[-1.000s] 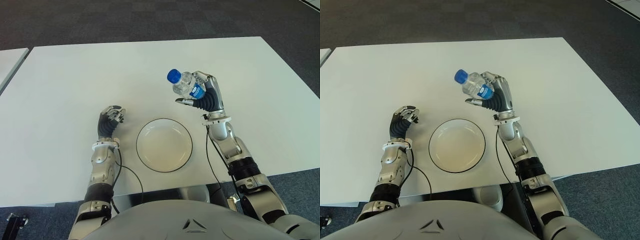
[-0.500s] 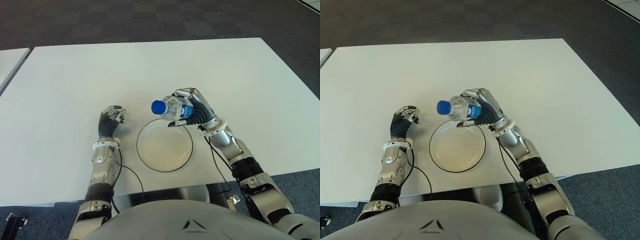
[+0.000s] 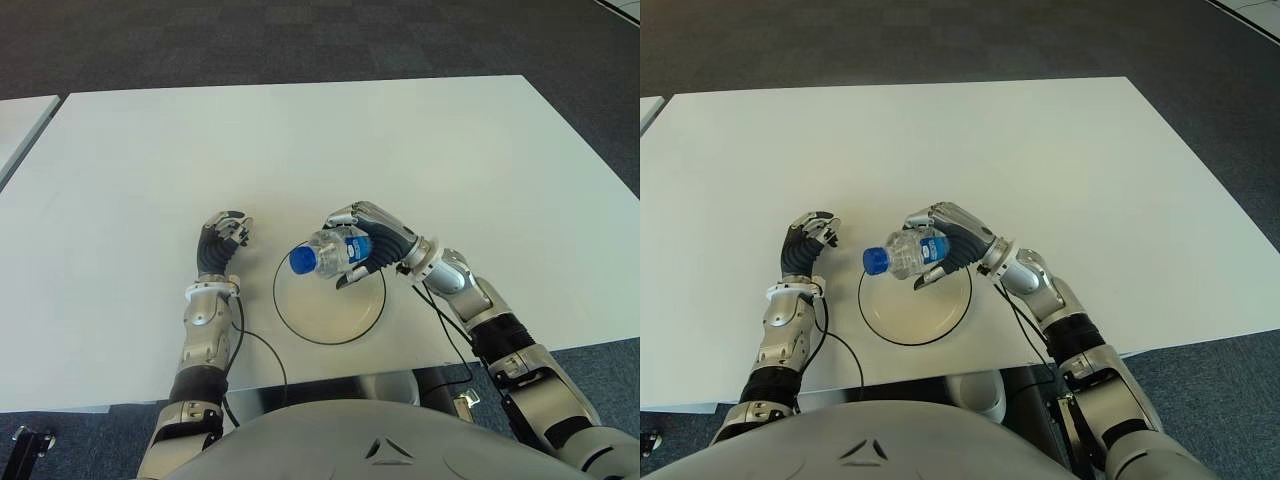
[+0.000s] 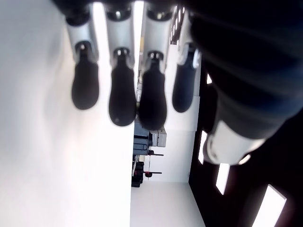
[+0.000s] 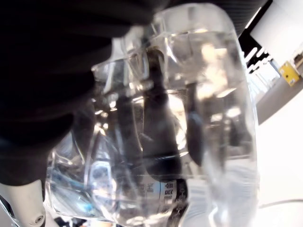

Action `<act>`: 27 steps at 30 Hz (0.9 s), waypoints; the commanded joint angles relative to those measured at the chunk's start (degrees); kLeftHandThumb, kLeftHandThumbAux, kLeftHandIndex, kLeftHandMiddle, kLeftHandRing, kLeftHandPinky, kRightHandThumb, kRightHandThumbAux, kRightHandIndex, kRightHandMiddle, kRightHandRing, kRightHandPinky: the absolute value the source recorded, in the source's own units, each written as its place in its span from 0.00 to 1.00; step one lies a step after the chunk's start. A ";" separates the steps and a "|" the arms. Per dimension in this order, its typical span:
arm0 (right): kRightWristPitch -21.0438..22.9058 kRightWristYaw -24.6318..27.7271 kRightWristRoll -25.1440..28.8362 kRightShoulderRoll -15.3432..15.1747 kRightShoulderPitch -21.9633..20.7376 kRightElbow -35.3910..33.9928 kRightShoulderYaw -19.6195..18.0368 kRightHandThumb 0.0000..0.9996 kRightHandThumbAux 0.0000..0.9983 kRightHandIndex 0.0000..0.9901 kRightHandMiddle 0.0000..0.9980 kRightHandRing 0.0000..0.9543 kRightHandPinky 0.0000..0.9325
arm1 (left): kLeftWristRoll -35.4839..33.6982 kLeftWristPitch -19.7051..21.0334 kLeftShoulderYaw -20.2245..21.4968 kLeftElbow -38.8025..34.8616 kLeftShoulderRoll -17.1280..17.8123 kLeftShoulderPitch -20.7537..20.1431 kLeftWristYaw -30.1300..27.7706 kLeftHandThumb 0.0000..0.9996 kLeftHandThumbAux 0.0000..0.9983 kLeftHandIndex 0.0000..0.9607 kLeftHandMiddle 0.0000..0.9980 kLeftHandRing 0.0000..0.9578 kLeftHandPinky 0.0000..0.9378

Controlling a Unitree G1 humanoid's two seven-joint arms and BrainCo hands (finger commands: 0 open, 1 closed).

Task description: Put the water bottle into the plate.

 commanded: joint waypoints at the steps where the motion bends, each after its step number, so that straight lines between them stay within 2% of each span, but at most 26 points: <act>1: 2.29 2.01 -2.22 -0.22 0.67 -1.48 0.58 0.71 0.72 0.44 0.90 0.93 0.95 | -0.27 1.62 -0.20 0.33 -0.38 0.63 0.13 0.71 0.71 0.45 0.67 0.68 0.67; 5: 4.86 4.27 -5.19 -0.66 0.73 -2.39 1.74 0.71 0.72 0.44 0.91 0.93 0.95 | -0.42 1.53 -0.13 0.47 -0.41 0.54 0.21 0.71 0.71 0.45 0.66 0.67 0.67; 9: 5.63 5.53 -6.83 -0.84 0.41 -2.38 2.68 0.71 0.72 0.44 0.92 0.94 0.95 | -0.15 1.30 -0.16 0.66 -0.28 0.46 0.42 0.71 0.71 0.45 0.66 0.68 0.68; 13: 3.42 4.74 -9.59 -0.76 -1.07 -0.02 3.93 0.71 0.72 0.44 0.93 0.95 0.97 | 0.18 1.03 -0.29 0.85 -0.10 0.38 0.38 0.71 0.71 0.45 0.67 0.68 0.68; 27: 4.07 5.89 -11.80 -0.40 -2.19 2.37 6.55 0.71 0.72 0.44 0.95 0.97 0.98 | 0.01 1.82 -0.01 0.94 -0.14 0.12 0.34 0.71 0.71 0.45 0.66 0.68 0.68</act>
